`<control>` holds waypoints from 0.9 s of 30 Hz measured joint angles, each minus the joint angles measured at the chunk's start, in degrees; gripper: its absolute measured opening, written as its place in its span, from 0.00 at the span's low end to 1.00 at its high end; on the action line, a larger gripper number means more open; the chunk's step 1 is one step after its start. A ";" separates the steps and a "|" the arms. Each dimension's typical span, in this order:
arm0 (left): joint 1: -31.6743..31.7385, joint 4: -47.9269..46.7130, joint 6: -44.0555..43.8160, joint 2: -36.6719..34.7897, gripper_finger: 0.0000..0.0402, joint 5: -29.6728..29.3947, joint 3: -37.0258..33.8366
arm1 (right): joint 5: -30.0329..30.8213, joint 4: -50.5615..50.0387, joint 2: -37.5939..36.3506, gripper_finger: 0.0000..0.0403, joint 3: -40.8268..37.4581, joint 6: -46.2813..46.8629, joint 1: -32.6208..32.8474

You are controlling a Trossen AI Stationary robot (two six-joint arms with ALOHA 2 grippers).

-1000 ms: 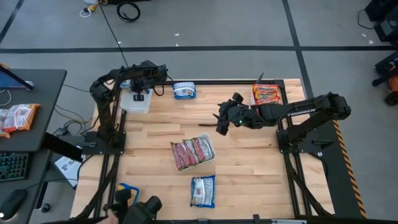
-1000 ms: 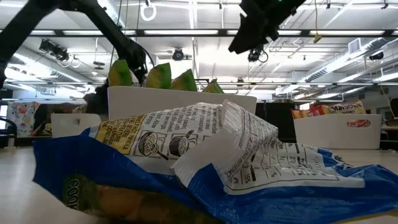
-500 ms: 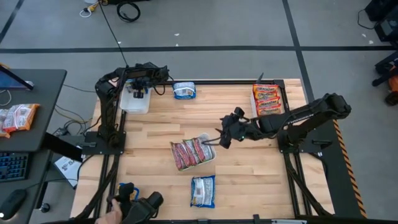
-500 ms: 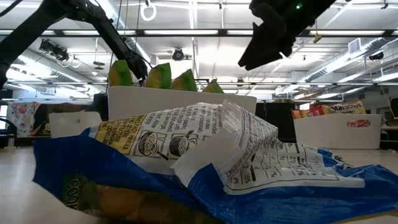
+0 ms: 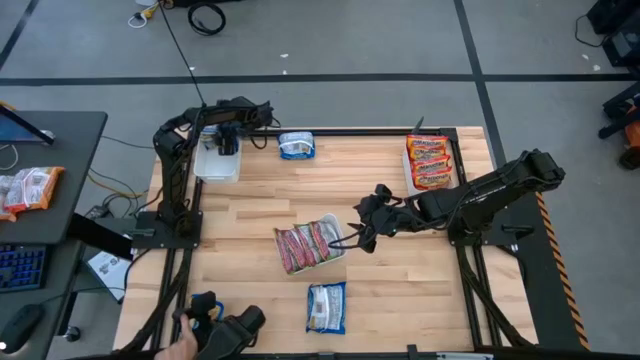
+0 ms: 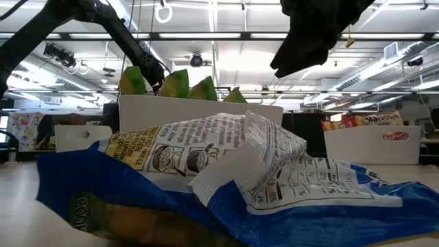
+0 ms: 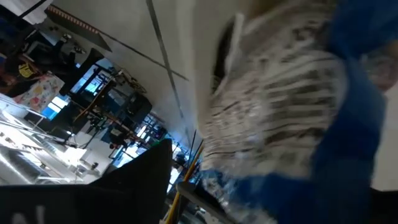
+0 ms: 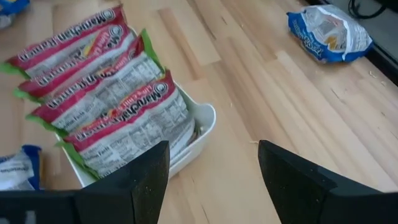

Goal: Sort Maruchan noodles
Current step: Put the blue noodle pack into the top left white bin

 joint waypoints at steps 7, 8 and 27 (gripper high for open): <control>-0.53 -2.72 -2.04 0.00 0.69 1.51 6.91 | 5.47 -1.21 0.04 0.62 0.00 -1.68 0.18; -0.70 -3.04 -2.68 0.00 0.69 1.47 7.79 | 7.49 -1.18 0.06 0.62 0.00 -2.27 0.23; -17.89 2.60 -15.50 -6.62 0.69 25.05 10.53 | 18.10 -0.23 2.34 0.58 0.02 -5.66 6.95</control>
